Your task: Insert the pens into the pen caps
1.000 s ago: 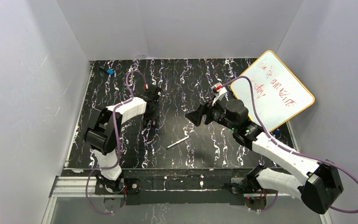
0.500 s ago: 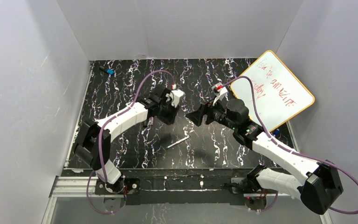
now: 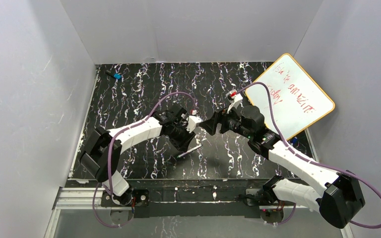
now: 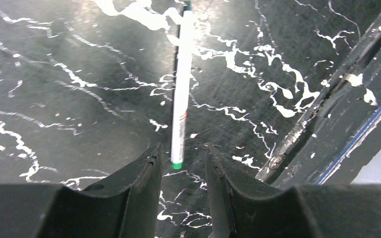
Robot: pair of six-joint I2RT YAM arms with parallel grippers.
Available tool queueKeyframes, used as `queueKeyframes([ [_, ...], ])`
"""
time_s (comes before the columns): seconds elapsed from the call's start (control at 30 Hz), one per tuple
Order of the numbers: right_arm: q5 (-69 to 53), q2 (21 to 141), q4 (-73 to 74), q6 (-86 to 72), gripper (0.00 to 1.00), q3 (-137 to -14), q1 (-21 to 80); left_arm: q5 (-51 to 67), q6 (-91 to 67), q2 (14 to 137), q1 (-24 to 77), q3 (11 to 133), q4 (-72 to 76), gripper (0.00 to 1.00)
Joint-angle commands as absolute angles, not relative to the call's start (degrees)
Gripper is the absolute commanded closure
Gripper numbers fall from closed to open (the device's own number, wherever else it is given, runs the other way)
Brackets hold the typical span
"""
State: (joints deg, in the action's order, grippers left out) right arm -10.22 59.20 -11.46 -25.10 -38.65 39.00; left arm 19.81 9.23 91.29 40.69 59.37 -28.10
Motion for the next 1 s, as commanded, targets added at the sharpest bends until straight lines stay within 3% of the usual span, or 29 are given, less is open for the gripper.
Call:
queueKeyframes([
  [0.0, -10.2, 58.2, -11.9, -24.7, 0.11, -38.2, 38.7, 23.9, 9.7, 91.7, 43.1, 58.0, -28.3, 0.64],
  [0.47, -10.4, 57.6, -11.4, -25.4, 0.11, -38.2, 38.2, 8.5, 7.9, 93.5, 46.3, 53.3, -23.9, 0.63],
  [0.67, -10.4, 57.2, -10.9, -25.5, 0.11, -38.3, 37.9, 7.7, 7.8, 95.0, 46.3, 51.9, -22.6, 0.63],
  [0.9, -9.9, 57.1, -10.5, -25.8, 0.11, -38.4, 37.7, 8.9, 6.5, 95.5, 46.3, 49.5, -20.4, 0.71],
  [0.97, -9.3, 56.8, -10.4, -26.0, 0.11, -38.3, 37.5, 9.6, 5.8, 96.0, 46.2, 49.0, -19.4, 0.77],
])
